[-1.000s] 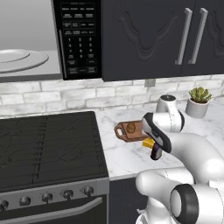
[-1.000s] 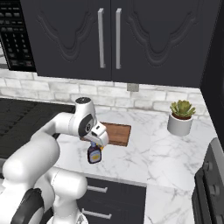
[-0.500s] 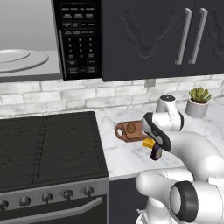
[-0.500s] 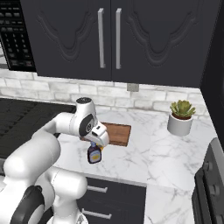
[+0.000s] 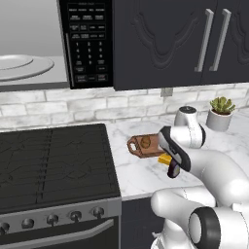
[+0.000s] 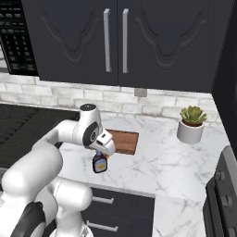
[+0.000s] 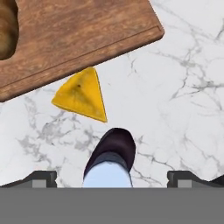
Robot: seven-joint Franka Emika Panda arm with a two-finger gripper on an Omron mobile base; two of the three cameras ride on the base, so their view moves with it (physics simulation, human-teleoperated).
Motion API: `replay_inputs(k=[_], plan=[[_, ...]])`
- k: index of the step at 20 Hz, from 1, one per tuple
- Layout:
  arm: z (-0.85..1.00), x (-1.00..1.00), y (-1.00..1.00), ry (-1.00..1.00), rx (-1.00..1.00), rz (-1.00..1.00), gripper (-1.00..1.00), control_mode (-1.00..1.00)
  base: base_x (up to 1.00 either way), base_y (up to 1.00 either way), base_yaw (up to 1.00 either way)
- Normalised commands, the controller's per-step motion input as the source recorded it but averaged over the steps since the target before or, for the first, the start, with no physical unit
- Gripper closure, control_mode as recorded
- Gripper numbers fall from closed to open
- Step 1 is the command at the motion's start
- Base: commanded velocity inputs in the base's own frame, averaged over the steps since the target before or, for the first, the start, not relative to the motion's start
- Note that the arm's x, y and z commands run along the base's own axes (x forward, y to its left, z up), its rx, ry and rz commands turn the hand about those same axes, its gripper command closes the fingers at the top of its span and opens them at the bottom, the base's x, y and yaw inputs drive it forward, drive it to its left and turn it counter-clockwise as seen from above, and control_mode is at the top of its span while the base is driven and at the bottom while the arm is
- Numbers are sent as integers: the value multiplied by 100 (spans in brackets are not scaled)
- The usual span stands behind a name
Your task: Retrieve the reheated potato from the microwave, then place the potato, cheese, and condiment on the cutting board.
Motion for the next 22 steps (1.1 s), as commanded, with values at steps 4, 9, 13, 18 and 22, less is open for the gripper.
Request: replay_inputs(k=[4,9,13,18,22], plan=[[-5,-1,0,0,0,0,100,-100,0,0,0],[-14,8,1,0,0,0,100,-100,0,0,0],[-8,7,0,0,0,0,100,-100,0,0,0],[-2,-1,0,0,0,0,100,-100,0,0,0],[2,-17,0,0,0,0,100,-100,0,0,0]])
